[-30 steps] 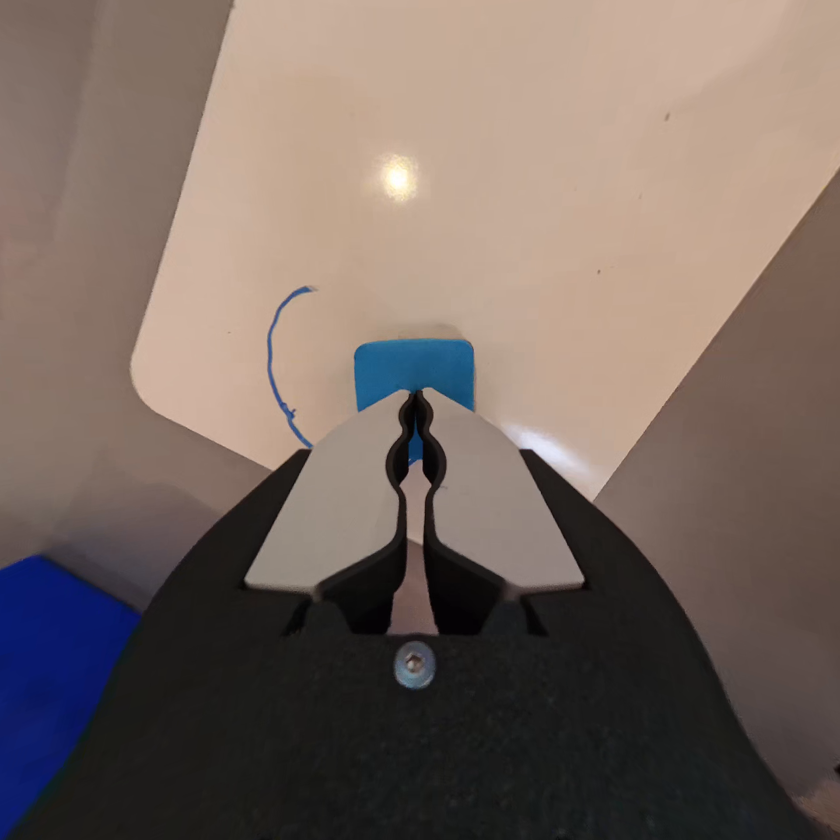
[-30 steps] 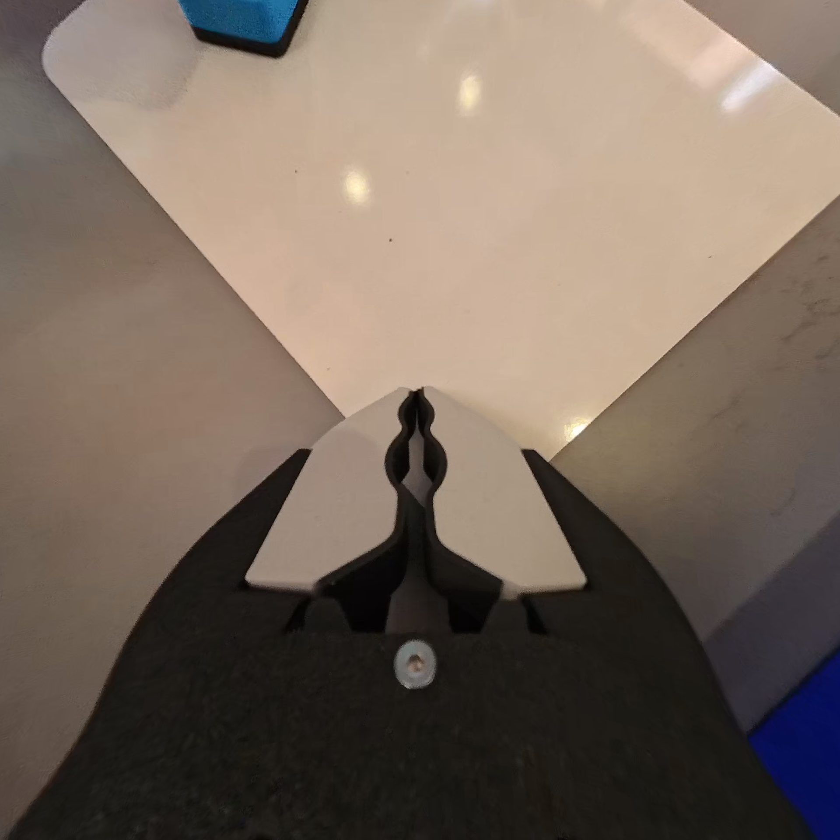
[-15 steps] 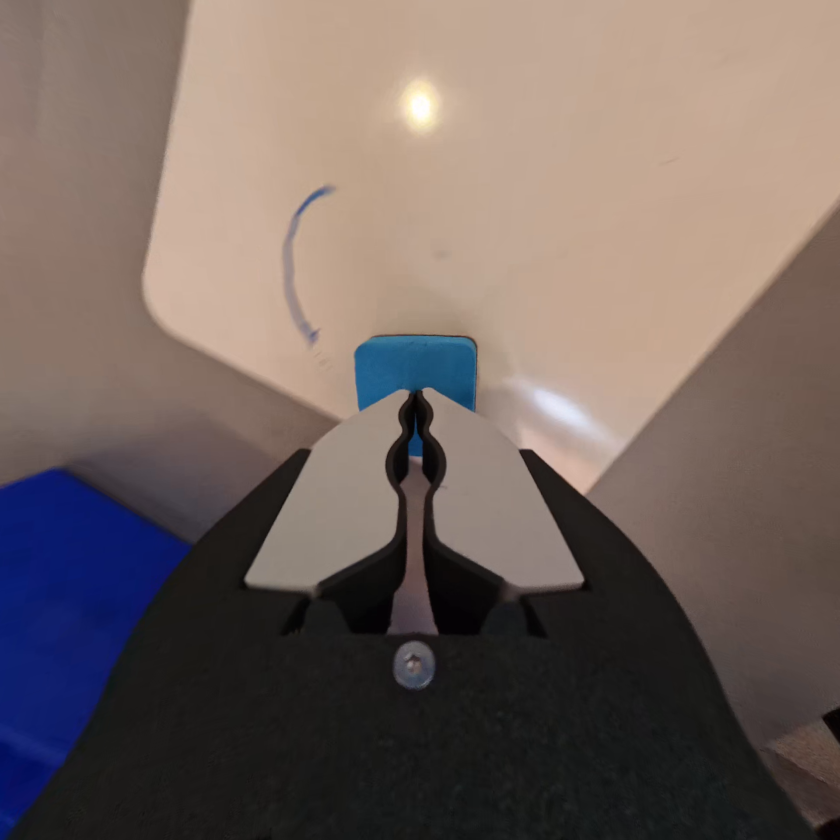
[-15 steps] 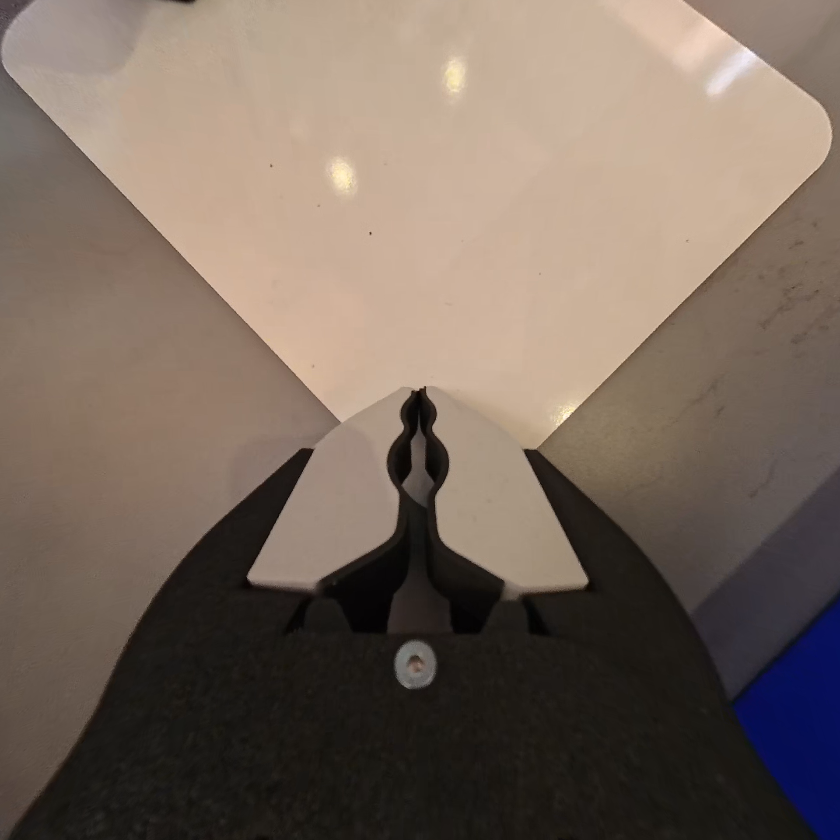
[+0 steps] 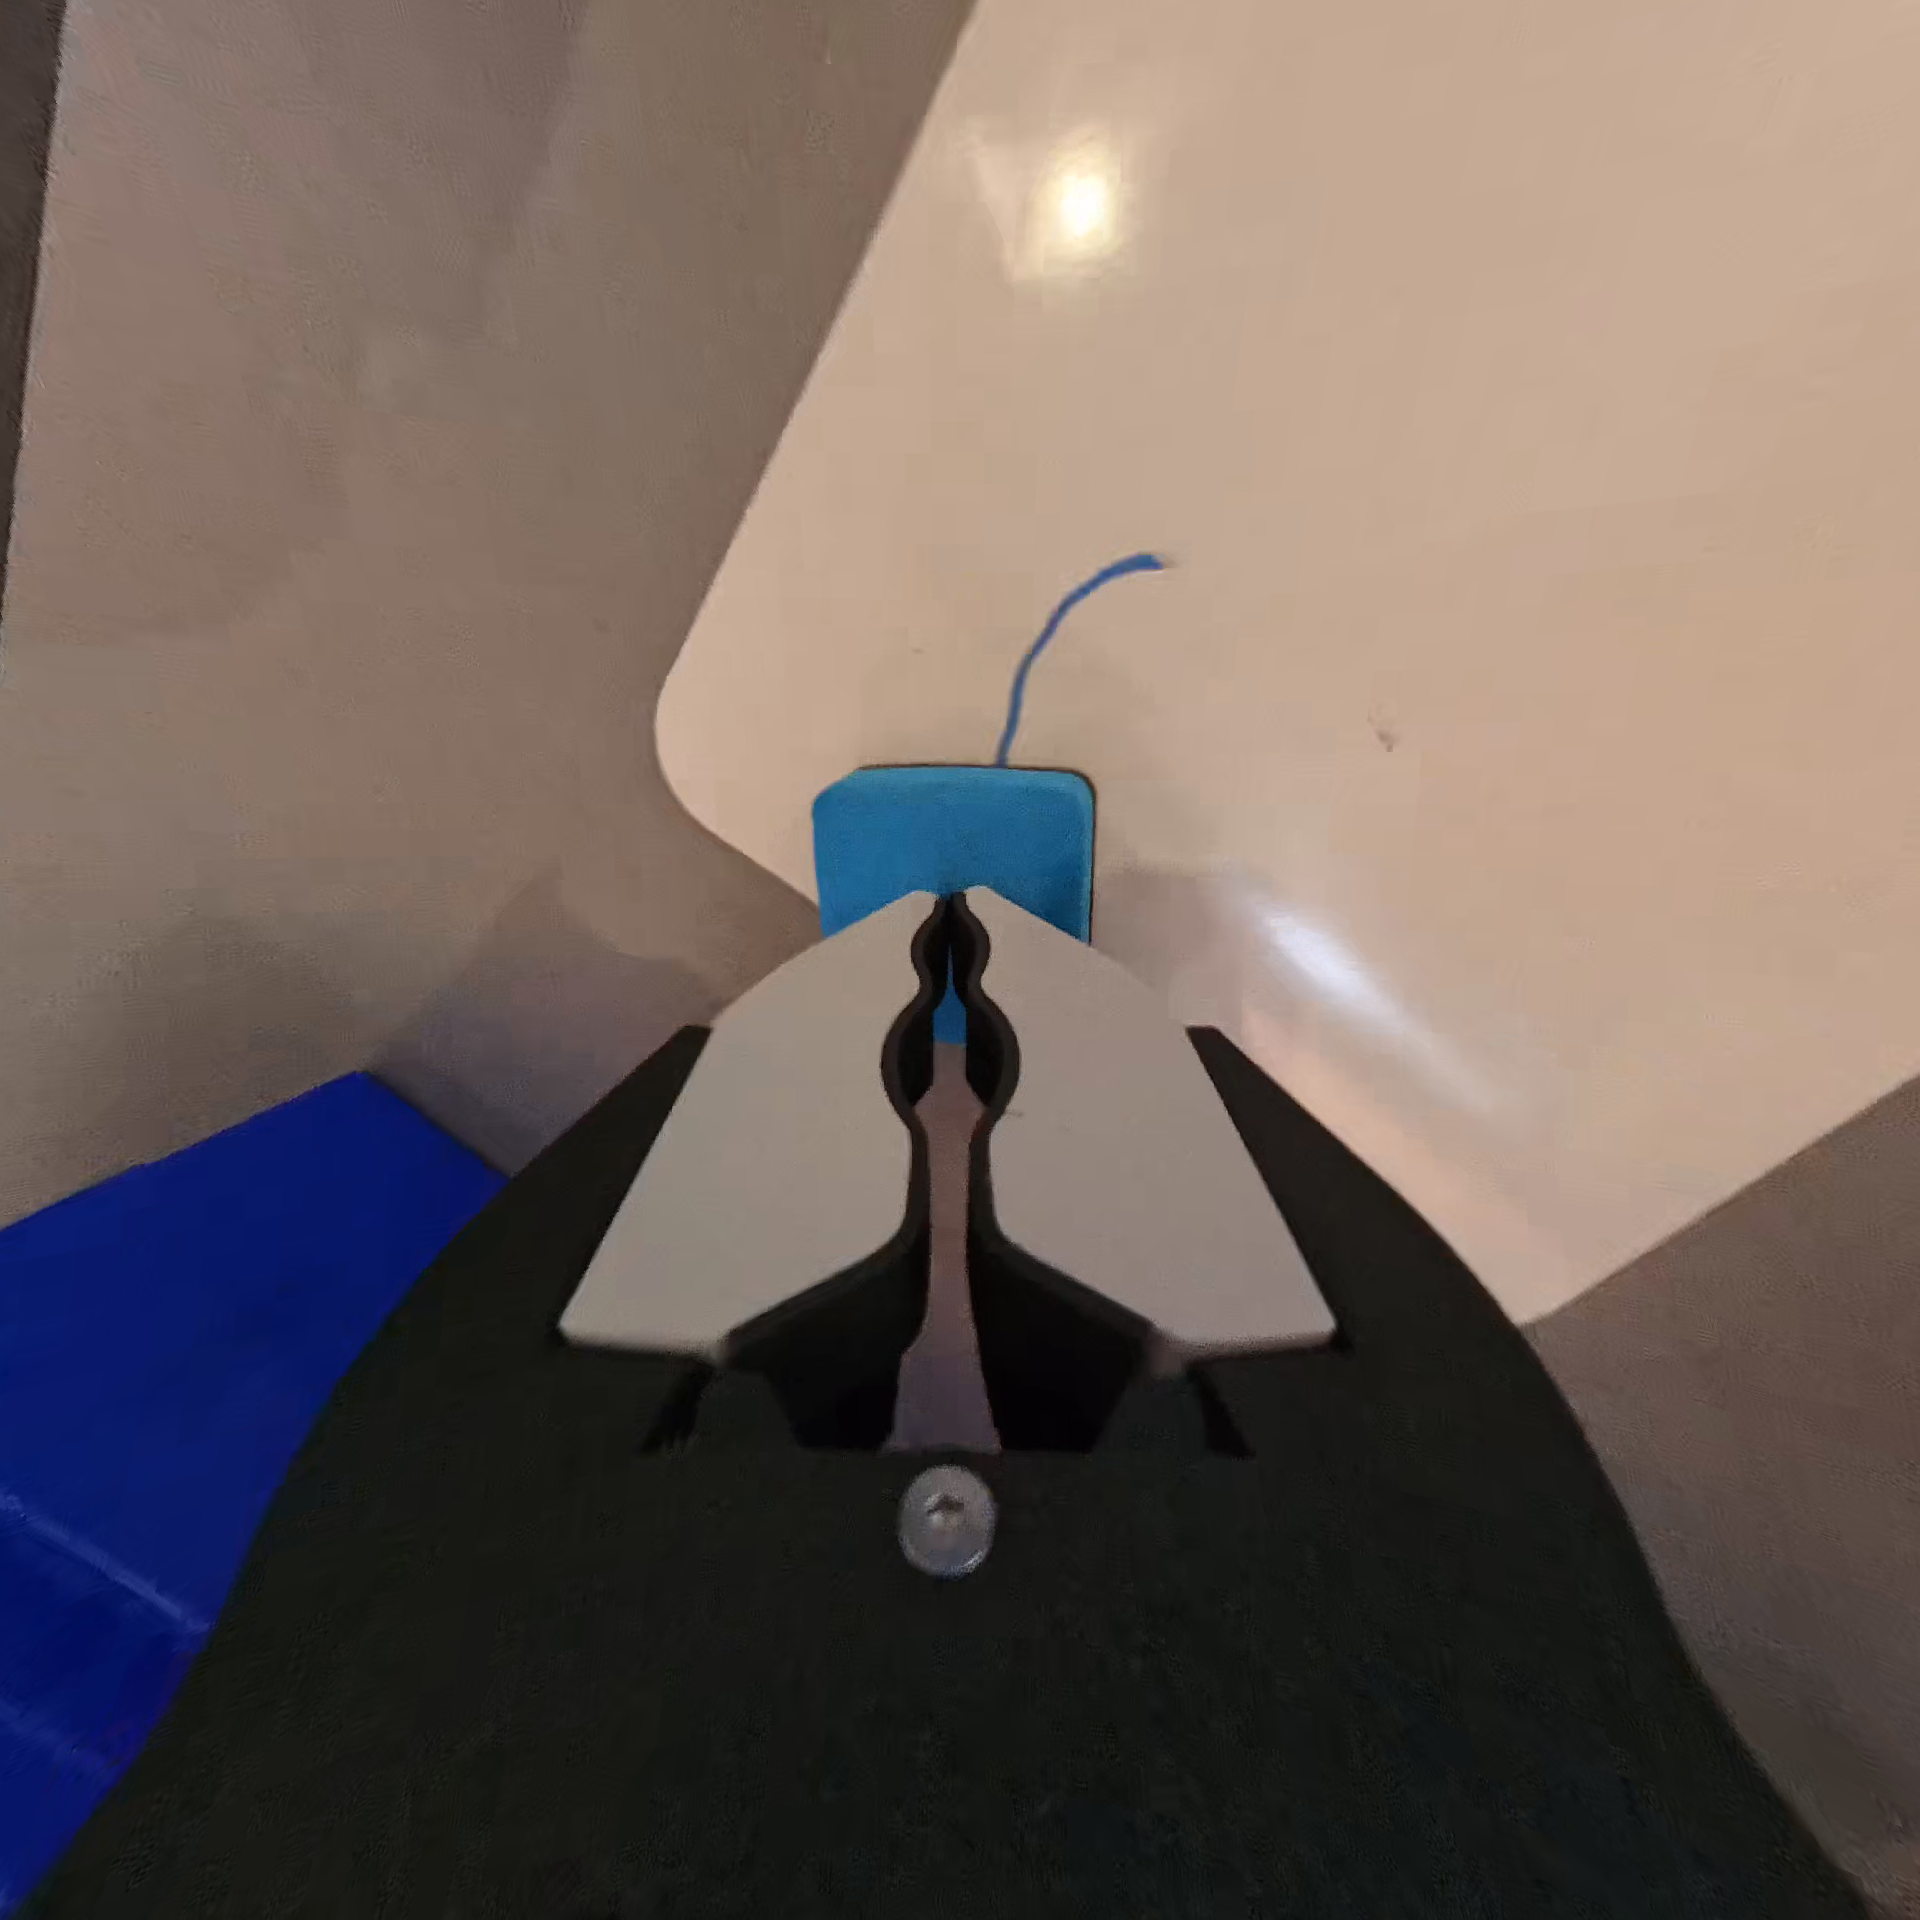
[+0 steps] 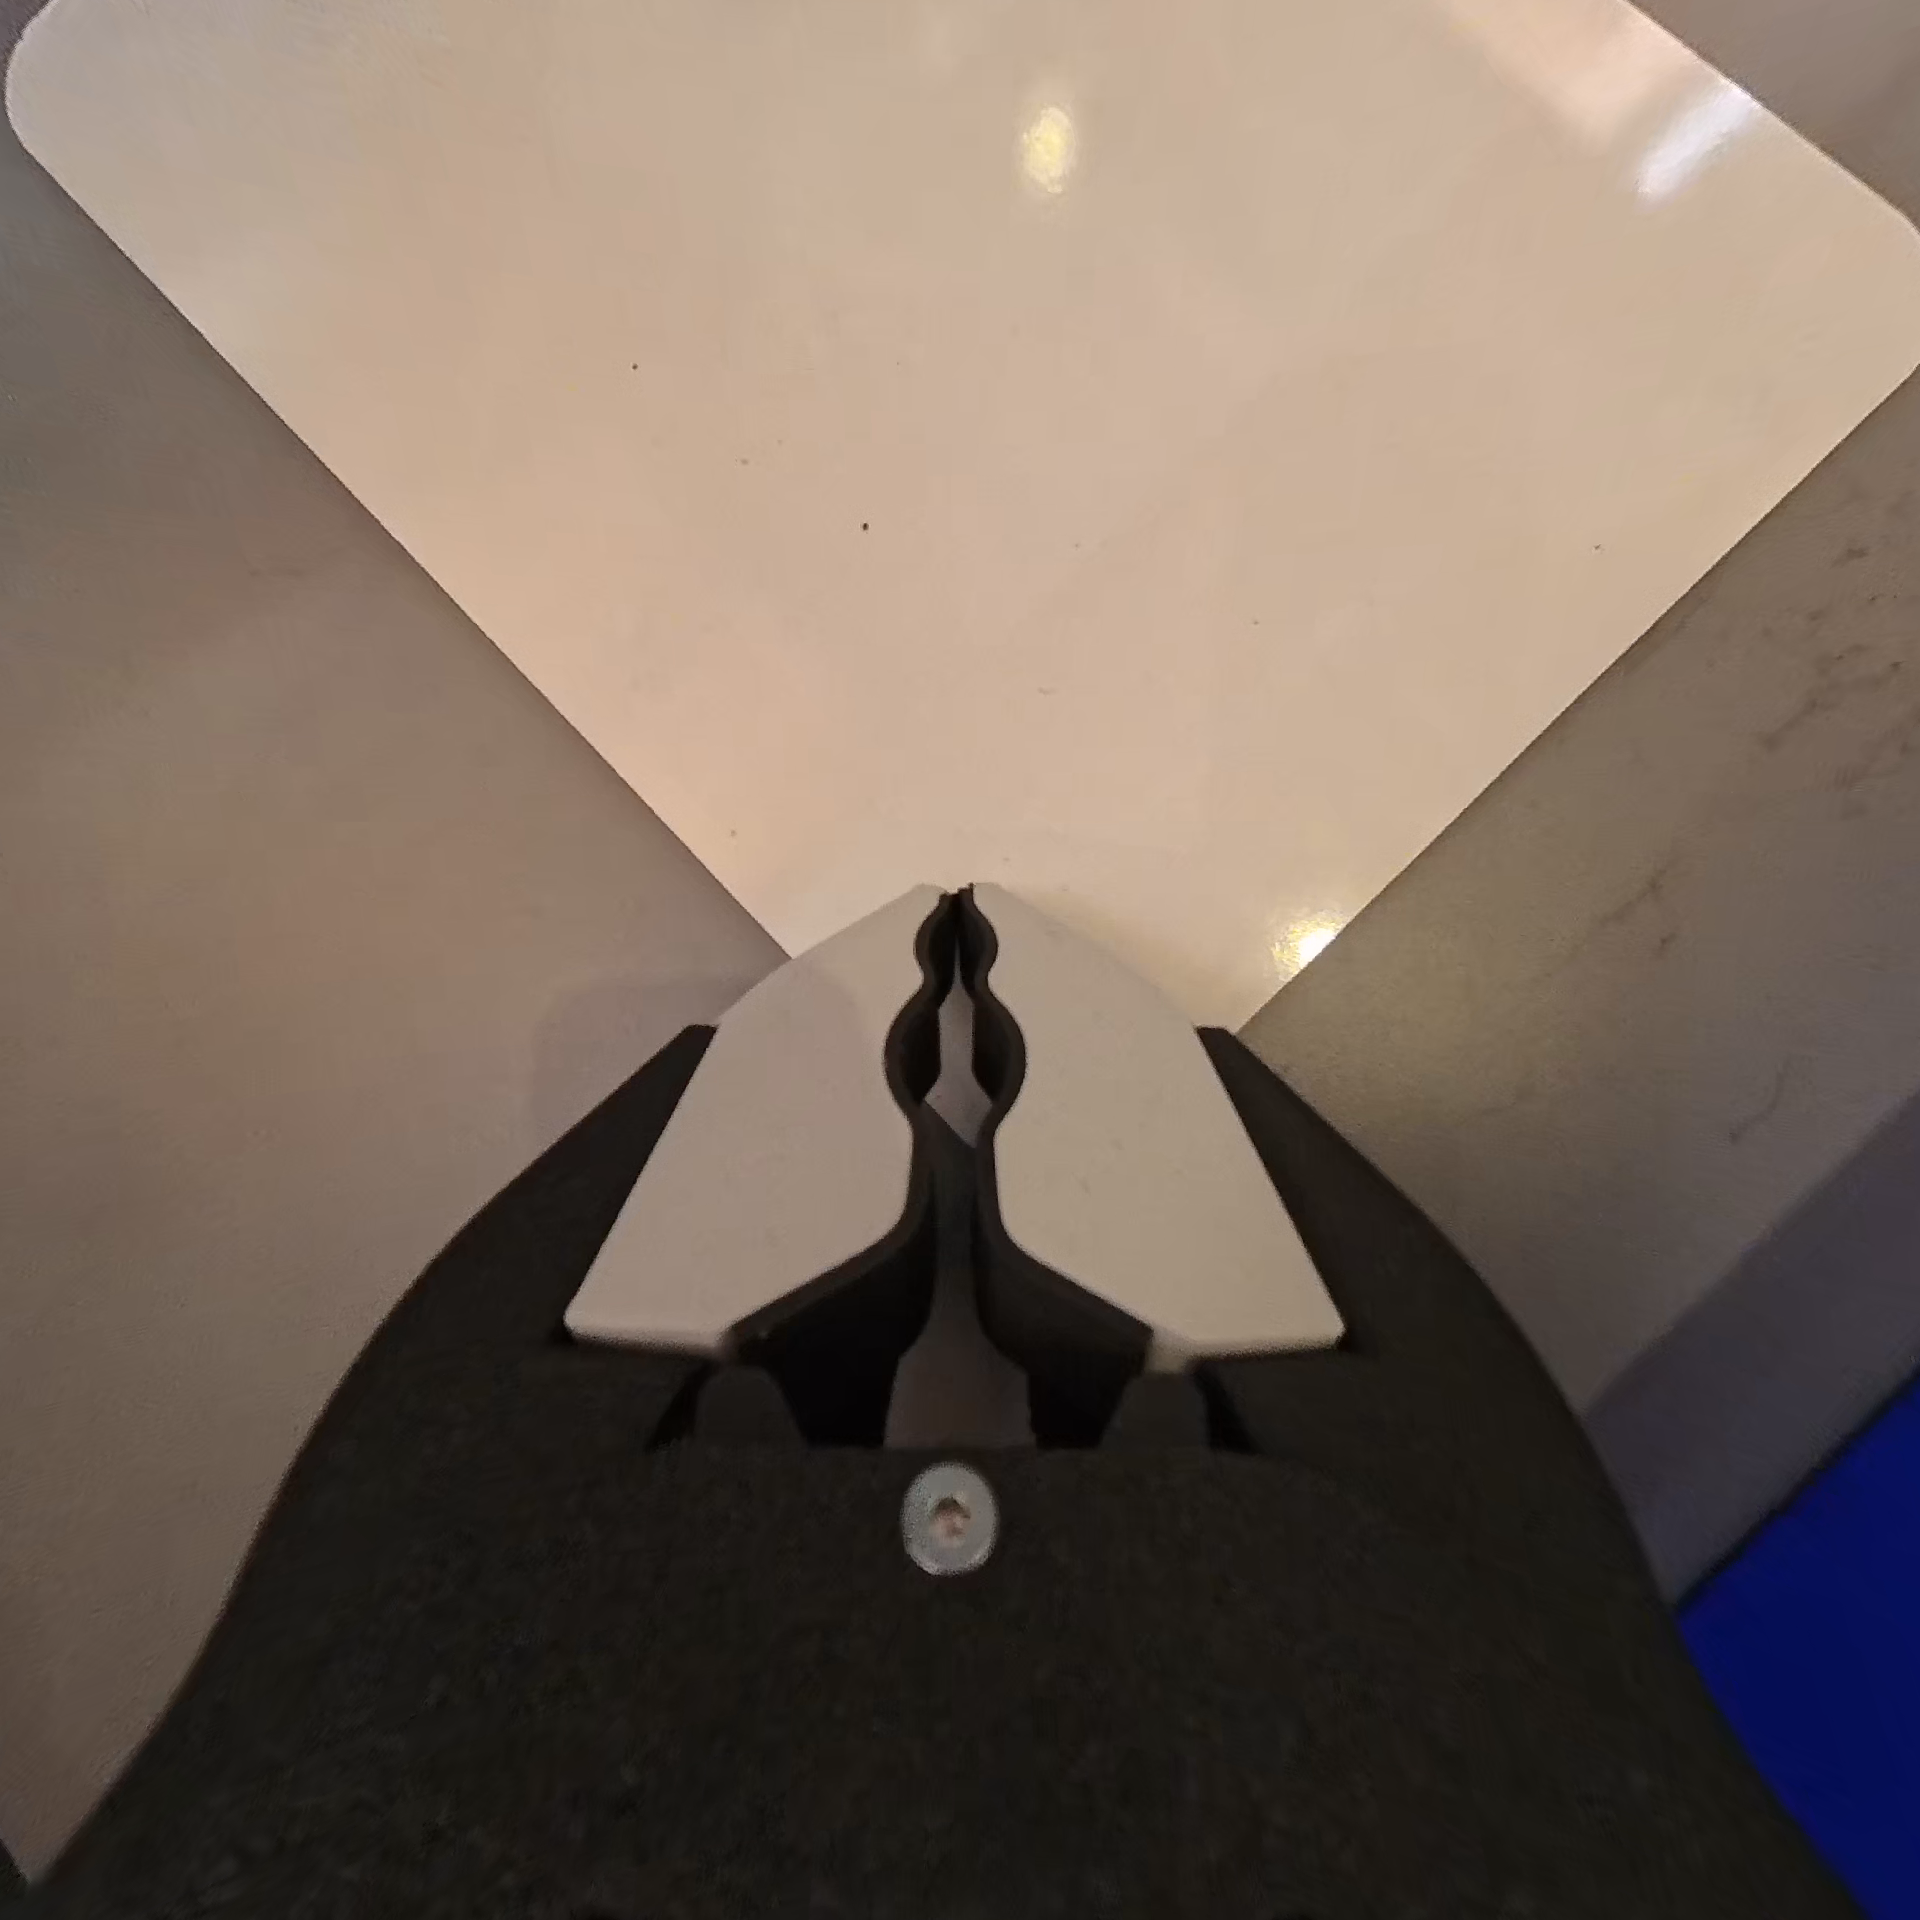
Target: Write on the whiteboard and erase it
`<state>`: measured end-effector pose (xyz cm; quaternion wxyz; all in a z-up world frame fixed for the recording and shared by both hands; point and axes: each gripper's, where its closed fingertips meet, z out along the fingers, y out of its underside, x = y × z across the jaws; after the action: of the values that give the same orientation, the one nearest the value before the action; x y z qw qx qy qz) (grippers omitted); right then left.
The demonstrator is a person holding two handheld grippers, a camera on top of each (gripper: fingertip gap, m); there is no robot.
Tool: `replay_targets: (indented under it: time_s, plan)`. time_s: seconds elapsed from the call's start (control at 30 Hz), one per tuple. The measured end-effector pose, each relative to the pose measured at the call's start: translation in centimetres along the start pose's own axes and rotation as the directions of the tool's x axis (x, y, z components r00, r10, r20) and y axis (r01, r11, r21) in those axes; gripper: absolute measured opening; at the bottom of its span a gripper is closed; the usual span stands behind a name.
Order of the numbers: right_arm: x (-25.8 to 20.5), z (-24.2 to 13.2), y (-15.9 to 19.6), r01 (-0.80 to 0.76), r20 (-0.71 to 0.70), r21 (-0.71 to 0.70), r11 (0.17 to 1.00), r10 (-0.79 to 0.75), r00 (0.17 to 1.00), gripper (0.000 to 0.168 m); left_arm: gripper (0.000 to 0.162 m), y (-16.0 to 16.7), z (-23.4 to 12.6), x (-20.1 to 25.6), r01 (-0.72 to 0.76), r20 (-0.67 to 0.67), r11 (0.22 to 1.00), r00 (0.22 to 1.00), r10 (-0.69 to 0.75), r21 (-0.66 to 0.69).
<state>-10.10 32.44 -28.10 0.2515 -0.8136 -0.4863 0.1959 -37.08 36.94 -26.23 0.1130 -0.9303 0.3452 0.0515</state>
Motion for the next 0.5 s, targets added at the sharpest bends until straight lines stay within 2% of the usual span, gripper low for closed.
replay_targets:
  time_s: [0.1, 0.17, 0.27, 0.33, 0.43, 0.5]
  plan:
    - [0.0, 0.0, 0.0, 0.000, -0.004, -0.001, 1.000, 0.000, 1.000, 0.001, 0.000, -1.4, 0.2, 0.6, -0.009, 0.000, 1.000, 1.000, 0.009, 0.021]
    - [0.0, 0.0, 0.1, 0.001, -0.005, -0.002, 1.000, -0.001, 1.000, 0.001, 0.000, -3.3, -0.2, 4.5, -0.116, -0.048, 0.991, 0.992, 0.120, 0.072]
    - [0.0, 0.0, 0.1, -0.002, -0.001, 0.000, 1.000, 0.002, 1.000, 0.000, 0.000, -3.7, -0.7, 7.7, -0.233, -0.053, 0.971, 0.970, 0.236, 0.050]
    - [0.1, 0.0, 0.1, -0.002, -0.002, 0.002, 1.000, 0.002, 1.000, 0.000, 0.000, -3.3, -0.6, 6.9, -0.201, -0.086, 0.978, 0.975, 0.206, 0.056]
    - [0.1, 0.0, 0.1, -0.003, -0.004, 0.002, 1.000, 0.003, 1.000, 0.000, 0.000, -1.4, 0.2, 0.7, -0.055, -0.019, 0.998, 0.998, 0.055, -0.004]
    - [0.1, 0.0, 0.1, -0.001, -0.006, 0.002, 1.000, 0.001, 1.000, 0.000, 0.000, -1.5, 0.4, -0.4, 0.017, -0.080, 1.000, 0.997, -0.016, 0.017]
